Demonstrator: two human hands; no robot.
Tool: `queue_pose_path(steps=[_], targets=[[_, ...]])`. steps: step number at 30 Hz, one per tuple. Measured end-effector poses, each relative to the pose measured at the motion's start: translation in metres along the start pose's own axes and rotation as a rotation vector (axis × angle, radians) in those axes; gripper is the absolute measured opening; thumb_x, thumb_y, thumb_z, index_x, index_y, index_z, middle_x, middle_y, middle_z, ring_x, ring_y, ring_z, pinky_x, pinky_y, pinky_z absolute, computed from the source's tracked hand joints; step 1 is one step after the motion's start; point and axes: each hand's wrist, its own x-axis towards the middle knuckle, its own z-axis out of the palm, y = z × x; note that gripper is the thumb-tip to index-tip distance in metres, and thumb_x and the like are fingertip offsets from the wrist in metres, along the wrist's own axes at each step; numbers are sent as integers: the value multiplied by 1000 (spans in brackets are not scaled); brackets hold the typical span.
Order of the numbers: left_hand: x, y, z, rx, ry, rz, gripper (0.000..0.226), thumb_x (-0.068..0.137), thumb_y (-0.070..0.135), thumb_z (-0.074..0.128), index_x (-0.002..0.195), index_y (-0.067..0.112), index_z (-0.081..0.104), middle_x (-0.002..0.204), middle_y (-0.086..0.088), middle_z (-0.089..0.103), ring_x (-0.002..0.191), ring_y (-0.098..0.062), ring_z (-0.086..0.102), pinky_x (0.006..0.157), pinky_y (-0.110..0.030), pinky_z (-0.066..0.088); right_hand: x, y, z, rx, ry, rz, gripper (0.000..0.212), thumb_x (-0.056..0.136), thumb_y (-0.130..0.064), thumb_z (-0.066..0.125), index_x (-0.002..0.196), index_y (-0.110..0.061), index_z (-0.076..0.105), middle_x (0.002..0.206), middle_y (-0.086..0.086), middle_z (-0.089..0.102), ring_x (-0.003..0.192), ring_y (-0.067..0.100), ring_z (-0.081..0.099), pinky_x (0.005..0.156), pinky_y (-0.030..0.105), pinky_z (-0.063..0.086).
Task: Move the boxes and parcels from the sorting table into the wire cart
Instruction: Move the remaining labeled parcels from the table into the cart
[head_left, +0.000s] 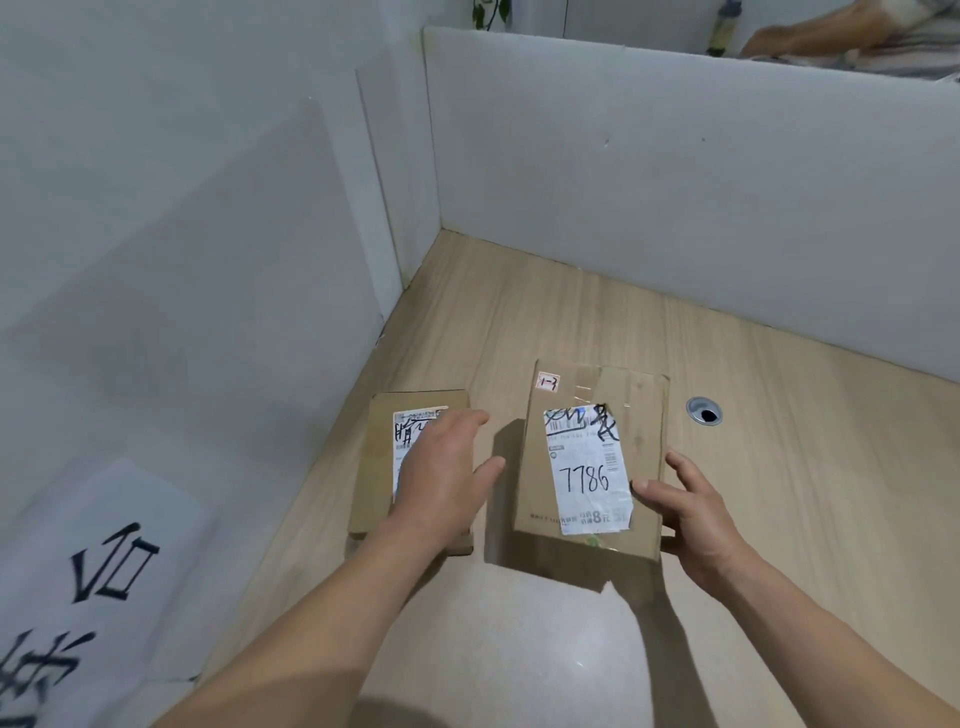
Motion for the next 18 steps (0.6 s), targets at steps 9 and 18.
queue_pose_path(steps=[9, 18], targets=[[19, -81, -8, 217, 77, -304, 67, 76, 46, 80, 128, 25, 44, 131, -4, 44, 119, -27, 44, 93, -43, 46, 25, 8, 26, -78, -47, -11, 52, 87, -7, 71, 130, -35, 60, 79, -3, 77, 62, 10, 68, 69, 36, 43], [25, -76, 2, -67, 2, -417, 89, 61, 38, 93, 133, 29, 41, 124, 4, 51, 108, -19, 57, 86, -36, 50, 38, 16, 30, -106, -50, 52, 51, 89, -9, 70, 132, -33, 59, 79, -2, 78, 68, 21, 69, 67, 35, 44]])
